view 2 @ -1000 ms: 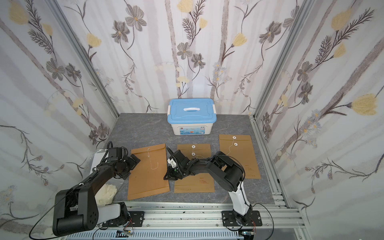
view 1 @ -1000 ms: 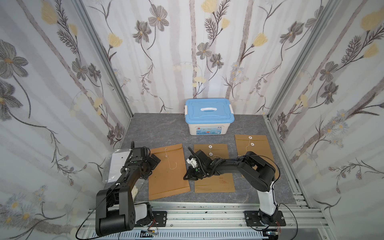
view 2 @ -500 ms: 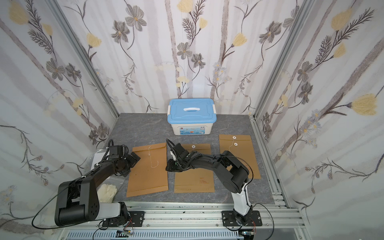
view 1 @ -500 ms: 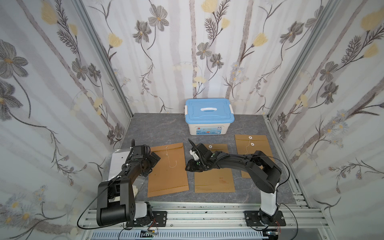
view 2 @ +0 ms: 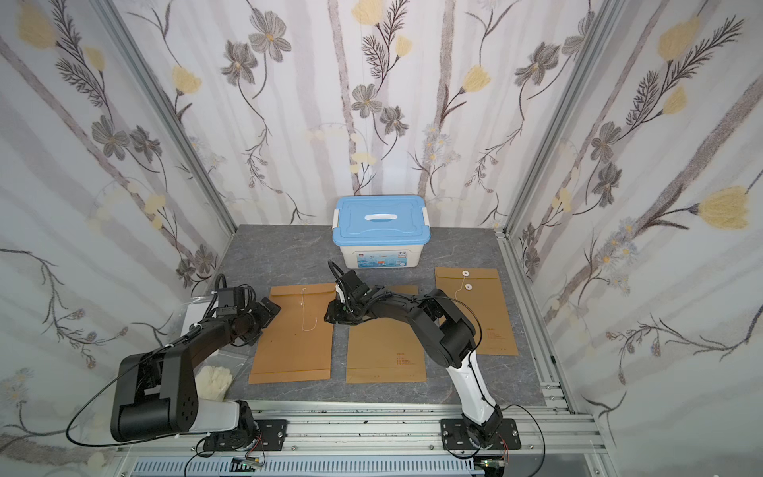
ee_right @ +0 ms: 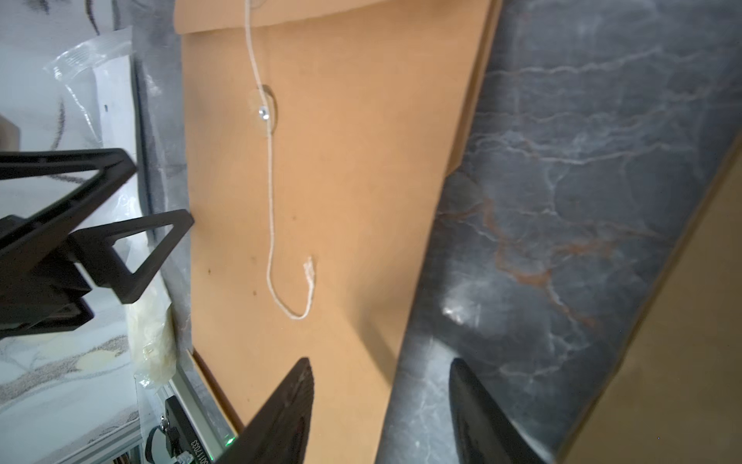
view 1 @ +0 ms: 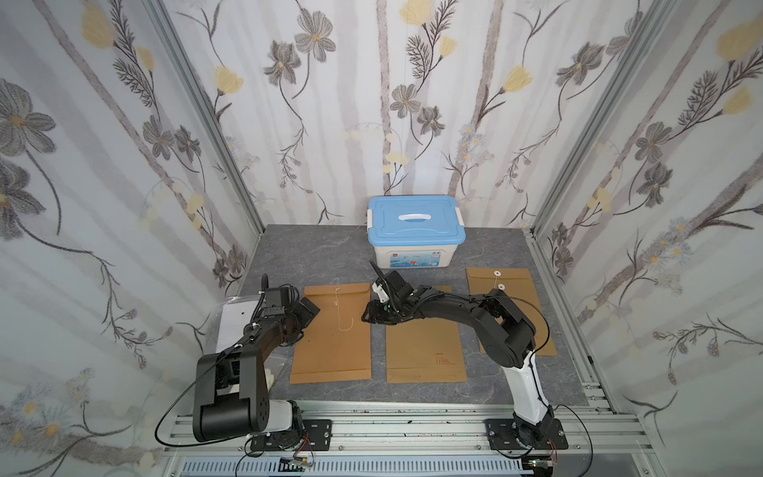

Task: Close the mouth of the file bag
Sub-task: Adjust the file bag at the center of the board, then pick up the file bag from the center of the board.

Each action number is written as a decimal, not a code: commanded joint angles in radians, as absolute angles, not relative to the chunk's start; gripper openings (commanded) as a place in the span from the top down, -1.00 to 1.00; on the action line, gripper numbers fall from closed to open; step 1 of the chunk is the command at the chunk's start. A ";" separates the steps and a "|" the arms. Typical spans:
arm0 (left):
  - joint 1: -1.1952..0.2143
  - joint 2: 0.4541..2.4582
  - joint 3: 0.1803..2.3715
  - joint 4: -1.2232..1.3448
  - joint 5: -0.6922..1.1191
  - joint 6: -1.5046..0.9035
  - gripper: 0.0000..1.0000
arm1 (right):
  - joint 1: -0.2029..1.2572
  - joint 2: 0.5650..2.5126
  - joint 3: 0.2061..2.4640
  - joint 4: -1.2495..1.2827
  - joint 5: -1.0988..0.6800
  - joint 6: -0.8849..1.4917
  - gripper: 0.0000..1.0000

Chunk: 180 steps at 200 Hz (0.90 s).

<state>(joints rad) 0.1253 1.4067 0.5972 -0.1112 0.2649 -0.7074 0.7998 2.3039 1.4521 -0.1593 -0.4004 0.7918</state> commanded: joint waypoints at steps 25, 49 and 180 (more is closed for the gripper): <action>0.123 1.427 0.577 -0.186 0.288 -0.726 -1.00 | 0.790 2.338 1.472 -0.093 -0.448 0.828 -0.02; 0.123 1.436 0.580 -0.177 0.302 -0.732 -1.00 | 0.796 2.368 1.496 -0.071 -0.474 0.842 0.24; 0.123 1.380 0.576 -0.097 0.414 -0.755 -0.99 | 0.748 2.191 1.380 -0.008 -0.533 0.830 1.00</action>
